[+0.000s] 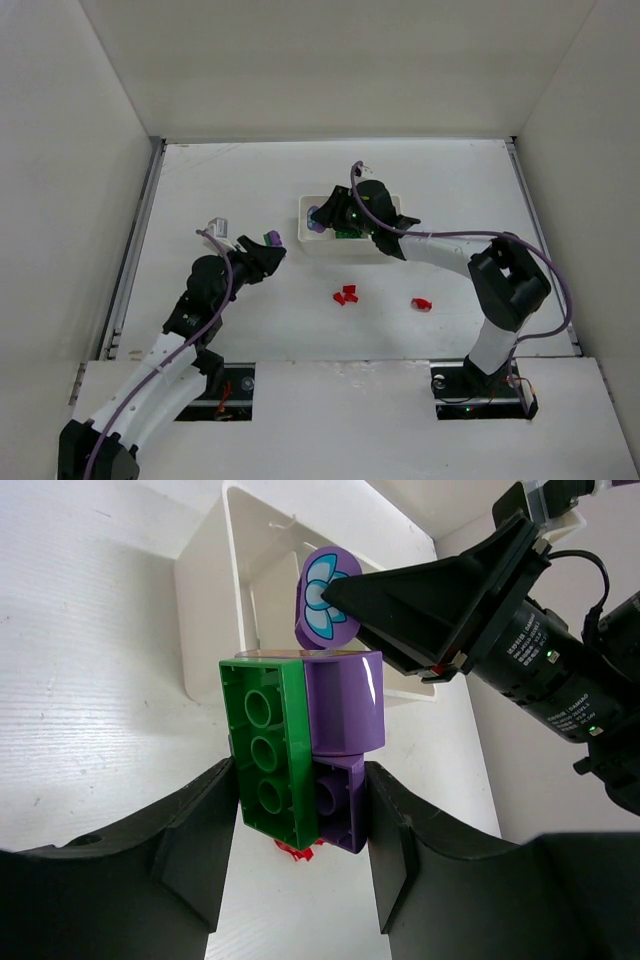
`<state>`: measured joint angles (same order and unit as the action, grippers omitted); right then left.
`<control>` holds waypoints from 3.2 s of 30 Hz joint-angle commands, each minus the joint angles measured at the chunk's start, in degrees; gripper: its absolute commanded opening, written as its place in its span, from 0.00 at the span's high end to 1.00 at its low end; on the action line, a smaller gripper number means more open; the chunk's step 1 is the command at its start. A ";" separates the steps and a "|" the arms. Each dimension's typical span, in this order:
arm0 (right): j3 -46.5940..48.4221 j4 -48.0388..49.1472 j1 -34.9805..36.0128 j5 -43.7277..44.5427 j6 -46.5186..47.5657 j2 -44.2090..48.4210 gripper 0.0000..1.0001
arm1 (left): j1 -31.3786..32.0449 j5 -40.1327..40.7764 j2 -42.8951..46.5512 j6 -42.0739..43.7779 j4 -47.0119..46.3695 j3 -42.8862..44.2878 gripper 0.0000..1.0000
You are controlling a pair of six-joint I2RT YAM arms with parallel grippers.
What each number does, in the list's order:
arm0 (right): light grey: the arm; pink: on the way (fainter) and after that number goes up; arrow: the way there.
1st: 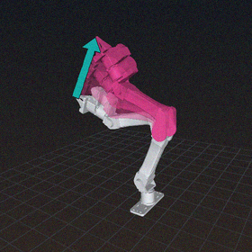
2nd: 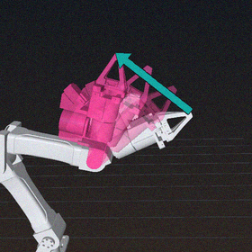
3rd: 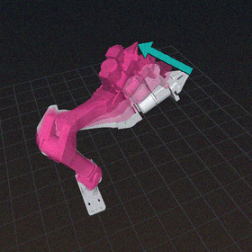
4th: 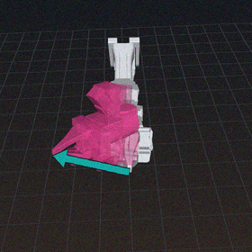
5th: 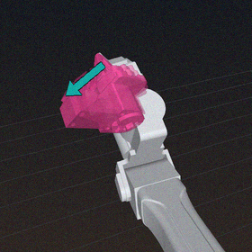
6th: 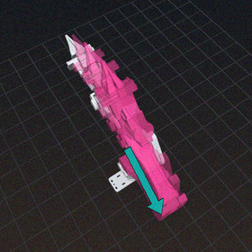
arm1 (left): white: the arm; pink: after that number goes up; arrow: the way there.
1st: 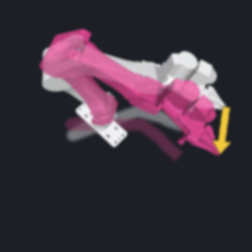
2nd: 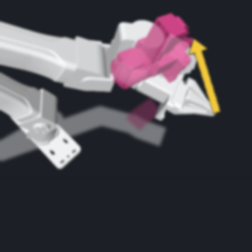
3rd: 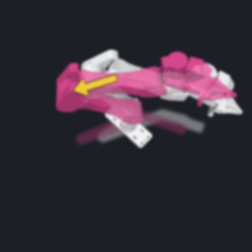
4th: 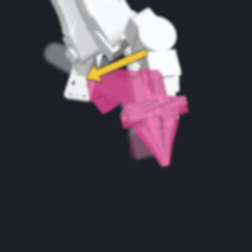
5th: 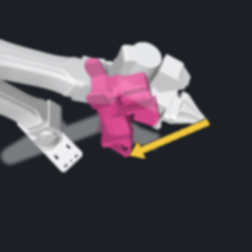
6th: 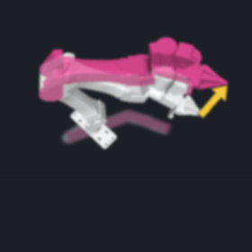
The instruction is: Sort the legos into containers by color
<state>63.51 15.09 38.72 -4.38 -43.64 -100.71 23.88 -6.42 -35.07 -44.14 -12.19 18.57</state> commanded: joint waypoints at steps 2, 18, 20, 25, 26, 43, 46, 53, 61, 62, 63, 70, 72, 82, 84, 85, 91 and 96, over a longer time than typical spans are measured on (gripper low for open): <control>3.03 0.46 0.52 1.04 1.27 -0.02 0.58 | -1.16 -0.88 0.44 0.72 -1.70 2.26 0.73; 3.73 -0.24 0.61 0.78 2.24 -0.28 0.57 | -2.48 -0.97 -0.61 0.90 -1.44 3.58 0.73; 4.17 -0.41 0.61 0.87 2.24 -0.81 0.57 | -2.65 -0.97 -1.23 1.16 -1.61 4.02 0.73; 5.31 -0.77 0.61 0.87 2.68 -1.07 0.57 | -2.92 -1.05 -2.81 1.42 -2.40 4.63 0.72; 5.49 -0.85 0.61 0.87 2.77 -1.07 0.57 | -3.01 -1.06 -2.99 1.43 -2.40 4.72 0.72; -12.06 -0.50 -3.42 8.15 6.11 28.61 0.58 | -10.64 7.11 -2.19 -0.33 1.64 8.15 0.72; -19.10 -0.68 -8.34 11.58 5.58 36.26 0.58 | -12.58 8.43 -4.21 -1.03 1.64 8.85 0.72; -24.74 2.04 -13.19 10.80 4.35 37.87 0.57 | -13.90 8.96 -8.87 -2.71 1.02 10.26 0.72; -27.03 4.33 -12.66 11.15 4.88 39.00 0.57 | -14.17 11.34 -9.05 -0.86 4.00 13.07 0.72; -27.47 4.42 -12.92 11.15 4.62 39.44 0.57 | -14.34 11.42 -9.14 -0.69 4.62 13.33 0.72; -27.91 4.59 -13.19 10.98 4.53 39.88 0.57 | -14.52 11.60 -9.05 -0.51 5.15 13.51 0.72; -29.05 4.77 -13.10 11.32 4.53 40.15 0.57 | -15.05 13.09 -8.26 0.98 6.30 13.95 0.72; -29.14 5.21 -13.01 11.33 4.53 39.71 0.57 | -15.14 13.18 -8.52 1.60 6.38 14.48 0.72; -29.49 5.56 -13.01 11.41 4.44 38.57 0.57 | -15.49 13.18 -8.44 2.48 6.38 14.13 0.72; -29.23 5.65 -13.01 11.41 4.53 38.04 0.57 | -15.75 13.18 -8.26 2.48 6.38 13.95 0.72; -29.14 5.65 -13.01 11.41 4.61 37.87 0.57 | -15.75 13.18 -8.35 2.48 6.38 13.95 0.72; -26.95 5.39 -11.53 11.41 5.14 35.85 0.57 | -14.96 13.01 -8.79 2.04 5.42 13.34 0.72; -24.84 5.39 -8.27 12.20 6.20 33.74 0.57 | -15.13 12.83 -7.47 2.04 4.80 12.28 0.72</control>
<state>35.20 17.17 28.86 6.72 -38.54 -66.28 8.67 6.11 -44.27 -42.26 -4.82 30.15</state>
